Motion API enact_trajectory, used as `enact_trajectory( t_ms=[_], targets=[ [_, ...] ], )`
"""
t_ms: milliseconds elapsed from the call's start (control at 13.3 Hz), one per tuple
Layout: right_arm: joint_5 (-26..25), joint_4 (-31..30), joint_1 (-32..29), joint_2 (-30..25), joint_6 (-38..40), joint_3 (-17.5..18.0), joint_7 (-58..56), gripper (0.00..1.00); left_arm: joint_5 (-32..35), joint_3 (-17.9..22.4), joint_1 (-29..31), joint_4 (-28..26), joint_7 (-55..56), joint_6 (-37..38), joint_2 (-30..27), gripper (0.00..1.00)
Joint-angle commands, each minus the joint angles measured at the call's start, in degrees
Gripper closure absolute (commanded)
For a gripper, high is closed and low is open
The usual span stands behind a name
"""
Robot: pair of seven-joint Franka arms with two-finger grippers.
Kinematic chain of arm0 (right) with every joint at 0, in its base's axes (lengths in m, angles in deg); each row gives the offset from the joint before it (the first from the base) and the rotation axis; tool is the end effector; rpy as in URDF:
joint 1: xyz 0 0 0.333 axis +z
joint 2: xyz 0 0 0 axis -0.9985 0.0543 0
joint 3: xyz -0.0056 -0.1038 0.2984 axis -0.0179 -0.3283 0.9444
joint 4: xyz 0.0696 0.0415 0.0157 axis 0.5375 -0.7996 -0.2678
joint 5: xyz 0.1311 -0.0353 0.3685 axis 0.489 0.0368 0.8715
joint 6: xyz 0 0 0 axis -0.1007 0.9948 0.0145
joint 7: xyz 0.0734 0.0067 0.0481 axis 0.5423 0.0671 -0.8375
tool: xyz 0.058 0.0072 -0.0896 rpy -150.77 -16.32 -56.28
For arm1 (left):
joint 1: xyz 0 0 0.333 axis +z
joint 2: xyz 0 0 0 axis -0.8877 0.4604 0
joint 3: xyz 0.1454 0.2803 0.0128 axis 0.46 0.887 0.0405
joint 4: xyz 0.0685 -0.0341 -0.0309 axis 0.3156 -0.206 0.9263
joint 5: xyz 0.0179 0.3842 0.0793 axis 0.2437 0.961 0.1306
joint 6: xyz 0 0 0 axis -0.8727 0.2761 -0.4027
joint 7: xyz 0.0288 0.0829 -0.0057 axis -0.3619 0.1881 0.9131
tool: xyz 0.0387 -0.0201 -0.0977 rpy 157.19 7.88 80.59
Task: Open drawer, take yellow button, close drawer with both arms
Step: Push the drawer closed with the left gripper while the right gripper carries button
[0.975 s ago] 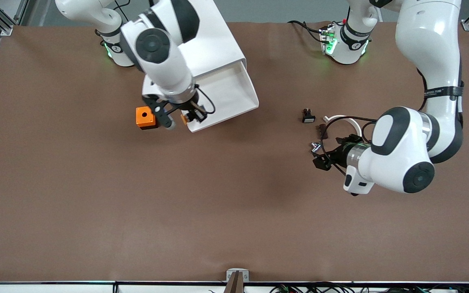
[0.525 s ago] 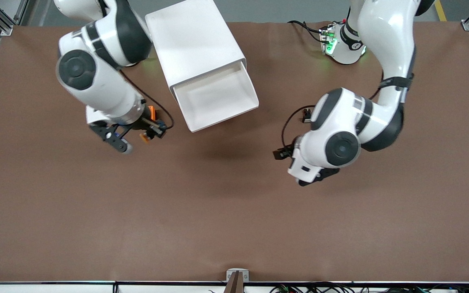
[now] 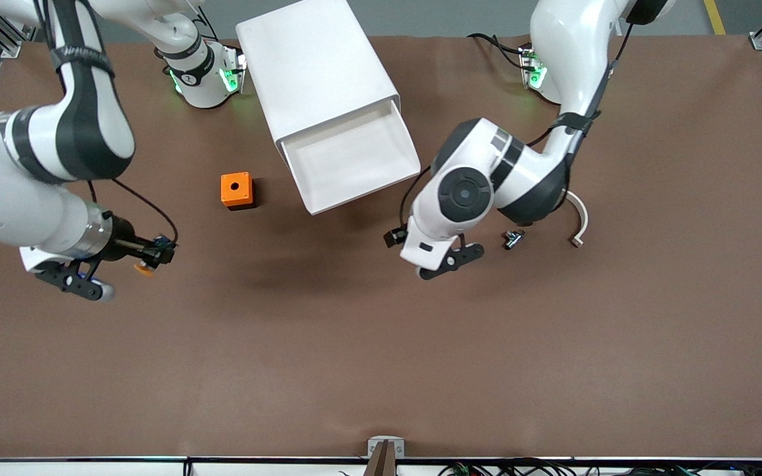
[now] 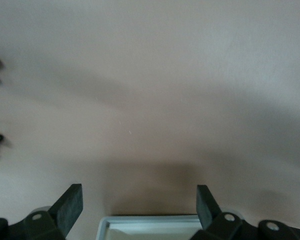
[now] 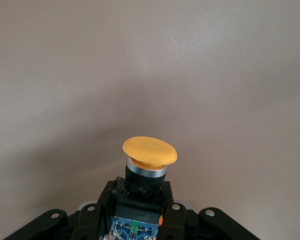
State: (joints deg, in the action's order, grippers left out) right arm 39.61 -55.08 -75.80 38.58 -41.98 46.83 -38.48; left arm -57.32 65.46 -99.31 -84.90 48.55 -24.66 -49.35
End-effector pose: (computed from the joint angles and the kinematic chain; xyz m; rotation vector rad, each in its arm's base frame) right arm 0.6431 0.0586 0.4278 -3.0302 0.4768 0.1973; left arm 0.5560 -0.4672 0.3681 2.9881 0.6263 -0.3858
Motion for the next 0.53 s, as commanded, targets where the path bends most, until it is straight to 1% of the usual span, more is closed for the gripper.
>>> enact_trajectory(
  t_ms=[0,225,375,450],
  targets=[
    [-0.56,0.50,-3.51,3.71,-3.21,1.20,-7.25,0.98,0.75,0.14,-3.61,-1.11,5.80,-0.93,-0.10,0.00],
    [-1.34,0.50,-4.49,7.49,-6.38,1.20,-13.76,0.98,0.75,0.14,-6.77,-1.72,10.37,-0.93,-0.36,0.00],
    [-2.67,-0.11,-4.58,10.13,-10.06,1.20,-18.95,0.98,0.75,0.14,-8.62,-3.03,12.05,-0.41,-0.97,0.00],
    [-2.67,-0.55,-5.28,11.27,-12.17,1.29,-20.62,0.98,0.84,0.14,-9.41,-4.96,12.40,-0.14,-2.37,0.00]
  ],
)
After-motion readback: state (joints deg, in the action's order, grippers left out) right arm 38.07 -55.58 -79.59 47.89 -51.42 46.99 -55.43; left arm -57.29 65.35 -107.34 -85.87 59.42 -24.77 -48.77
